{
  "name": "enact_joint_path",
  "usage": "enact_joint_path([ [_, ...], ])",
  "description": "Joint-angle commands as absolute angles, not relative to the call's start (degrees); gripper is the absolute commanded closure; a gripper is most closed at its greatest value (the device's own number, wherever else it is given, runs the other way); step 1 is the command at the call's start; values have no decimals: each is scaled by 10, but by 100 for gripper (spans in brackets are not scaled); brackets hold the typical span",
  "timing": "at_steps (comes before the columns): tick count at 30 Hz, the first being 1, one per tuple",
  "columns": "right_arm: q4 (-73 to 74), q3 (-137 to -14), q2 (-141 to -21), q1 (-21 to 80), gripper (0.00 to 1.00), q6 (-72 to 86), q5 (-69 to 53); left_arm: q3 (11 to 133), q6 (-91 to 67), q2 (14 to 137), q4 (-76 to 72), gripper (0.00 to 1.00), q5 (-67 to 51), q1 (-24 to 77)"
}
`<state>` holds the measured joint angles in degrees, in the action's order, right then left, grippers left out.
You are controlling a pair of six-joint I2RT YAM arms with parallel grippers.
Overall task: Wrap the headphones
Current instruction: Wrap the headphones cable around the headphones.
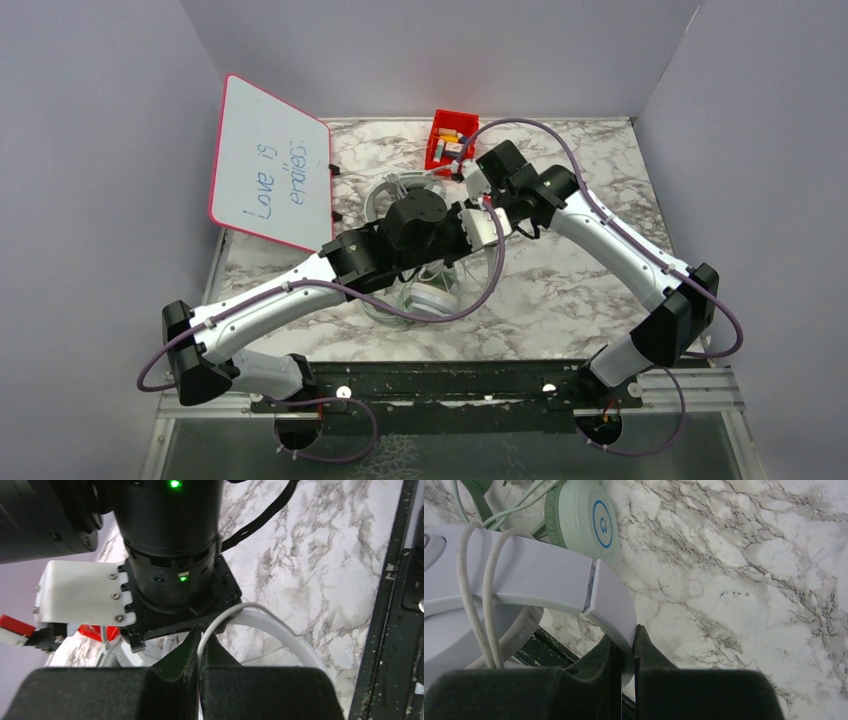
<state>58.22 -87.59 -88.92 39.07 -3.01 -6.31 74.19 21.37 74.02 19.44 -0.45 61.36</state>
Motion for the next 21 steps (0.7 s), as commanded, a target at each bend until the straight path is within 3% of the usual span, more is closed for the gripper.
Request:
enact_joint_path([
  [1, 589, -897, -891, 400, 99, -25, -68, 767, 248, 728, 191, 100, 55, 613],
  [9, 587, -897, -887, 401, 99, -23, -47, 767, 275, 719, 204, 100, 79, 607],
  [17, 591, -921, -911, 401, 99, -10, -10, 790, 216, 709, 301, 100, -174, 609],
  [21, 585, -940, -920, 400, 99, -2, -5, 782, 192, 709, 327, 100, -217, 616],
])
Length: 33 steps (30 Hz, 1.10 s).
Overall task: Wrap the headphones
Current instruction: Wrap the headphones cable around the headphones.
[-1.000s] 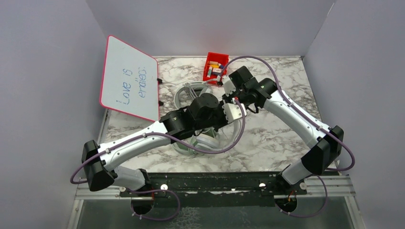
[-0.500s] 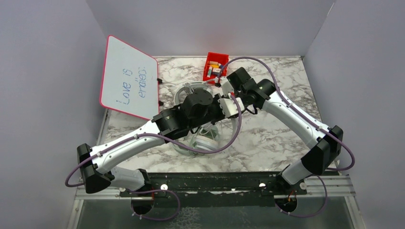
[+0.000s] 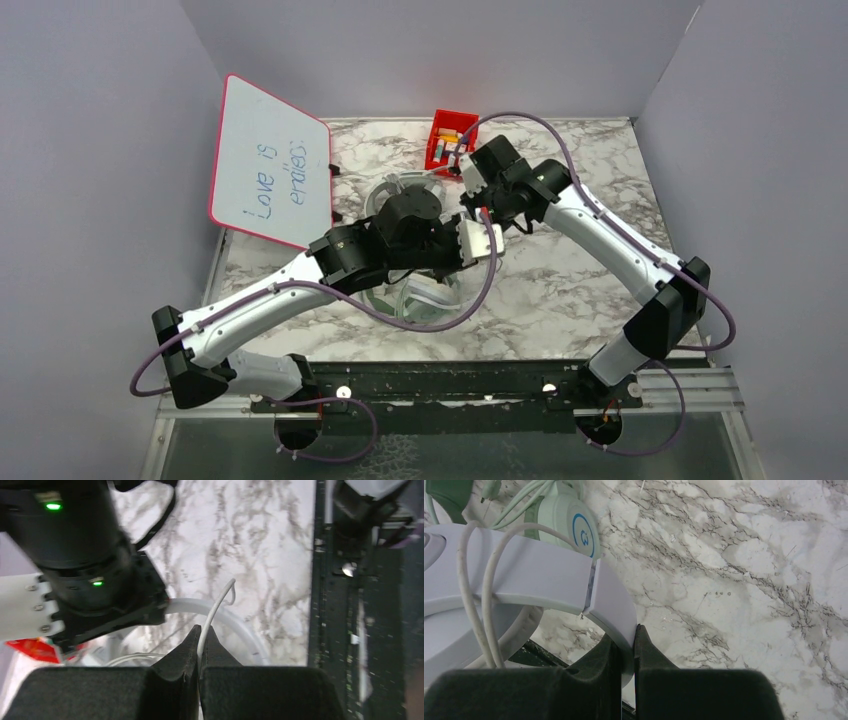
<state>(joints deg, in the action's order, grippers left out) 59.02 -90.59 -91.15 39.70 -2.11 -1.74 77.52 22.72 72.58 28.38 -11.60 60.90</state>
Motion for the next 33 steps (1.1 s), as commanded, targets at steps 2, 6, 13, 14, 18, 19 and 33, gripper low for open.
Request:
enact_joint_path([
  [2, 591, -956, -930, 400, 99, -2, 18, 765, 183, 697, 330, 100, -220, 616],
  [6, 623, -1001, -960, 397, 99, 29, 72, 749, 158, 698, 351, 100, -245, 617],
  [13, 646, -1066, -974, 383, 99, 52, 82, 718, 149, 699, 376, 100, -244, 621],
  [14, 644, -1069, -972, 377, 99, 52, 71, 718, 150, 702, 382, 100, -246, 621],
  [18, 627, -1064, -956, 366, 99, 47, 12, 717, 155, 710, 402, 100, -235, 620],
  [19, 634, -1064, -957, 366, 99, 46, 23, 716, 156, 704, 401, 100, -232, 621],
  [33, 637, -996, -946, 366, 99, 31, 117, 793, 164, 672, 412, 100, -234, 621],
])
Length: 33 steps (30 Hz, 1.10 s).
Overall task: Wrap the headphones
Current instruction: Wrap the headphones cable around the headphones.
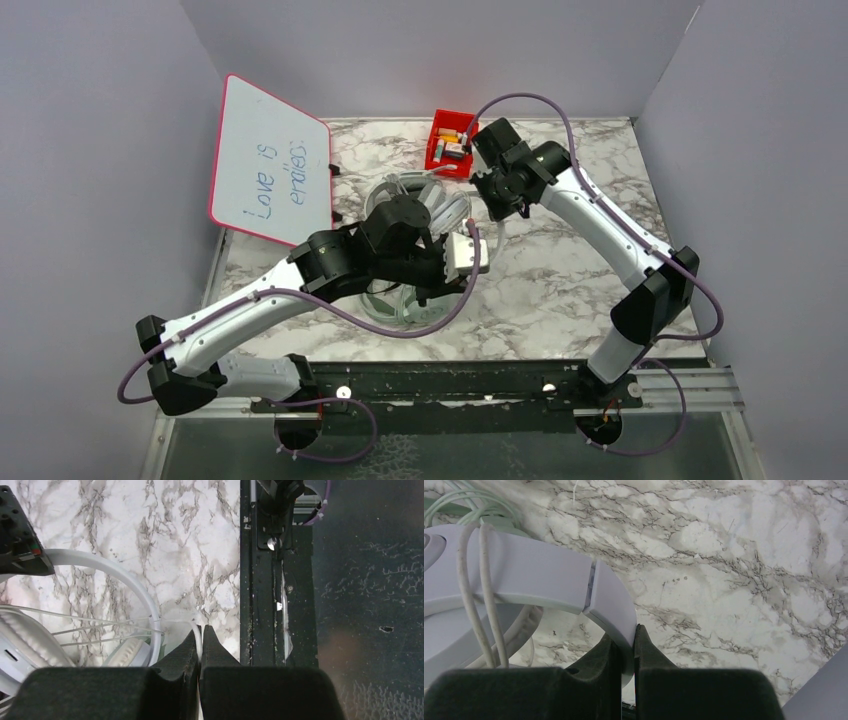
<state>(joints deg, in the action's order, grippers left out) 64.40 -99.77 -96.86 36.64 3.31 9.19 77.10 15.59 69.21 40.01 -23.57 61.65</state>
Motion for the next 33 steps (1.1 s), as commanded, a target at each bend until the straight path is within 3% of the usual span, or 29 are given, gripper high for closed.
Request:
enact_joint_path([
  [1, 635, -993, -943, 366, 100, 28, 117, 797, 168, 671, 416, 100, -222, 621],
  [13, 607, -918, -886, 398, 99, -24, 57, 837, 300, 707, 301, 100, 24, 621],
  [27, 595, -876, -834, 430, 99, -46, -17, 747, 374, 698, 171, 100, 82, 621],
  [33, 599, -885, -842, 433, 99, -46, -24, 771, 398, 709, 178, 100, 117, 621],
])
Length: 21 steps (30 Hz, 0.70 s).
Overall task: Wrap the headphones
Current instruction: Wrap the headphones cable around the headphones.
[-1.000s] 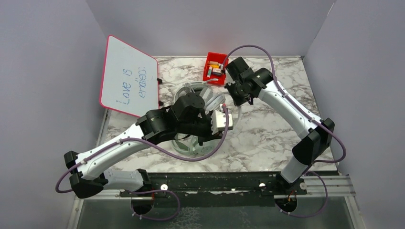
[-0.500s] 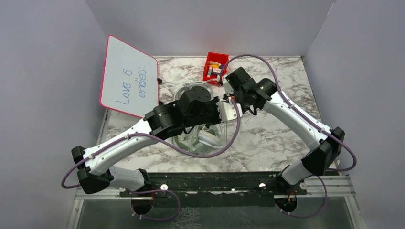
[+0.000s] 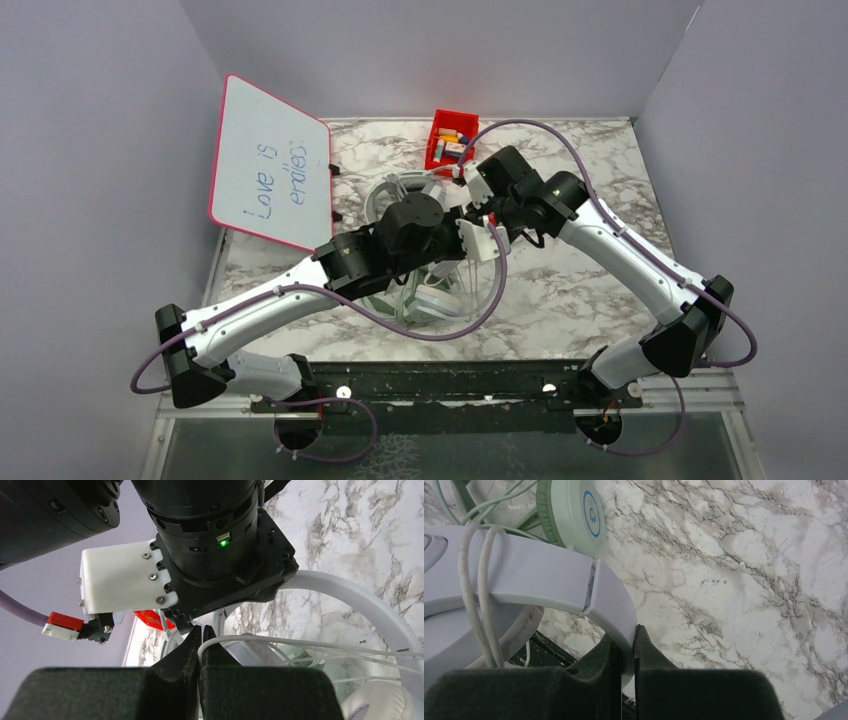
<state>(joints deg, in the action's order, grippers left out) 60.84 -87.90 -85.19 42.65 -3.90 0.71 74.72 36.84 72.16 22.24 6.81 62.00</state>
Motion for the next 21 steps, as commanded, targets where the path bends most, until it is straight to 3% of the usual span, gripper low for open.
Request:
enact_joint_path([
  [1, 599, -885, -844, 433, 99, -45, -23, 780, 396, 712, 187, 100, 114, 621],
  [11, 602, -886, -847, 441, 99, -46, -41, 679, 405, 696, 108, 100, 165, 609],
  [14, 603, -885, -844, 442, 99, -44, -44, 669, 408, 688, 82, 89, 157, 593],
  [21, 606, -893, -843, 443, 99, -42, -57, 643, 396, 683, 68, 86, 140, 575],
])
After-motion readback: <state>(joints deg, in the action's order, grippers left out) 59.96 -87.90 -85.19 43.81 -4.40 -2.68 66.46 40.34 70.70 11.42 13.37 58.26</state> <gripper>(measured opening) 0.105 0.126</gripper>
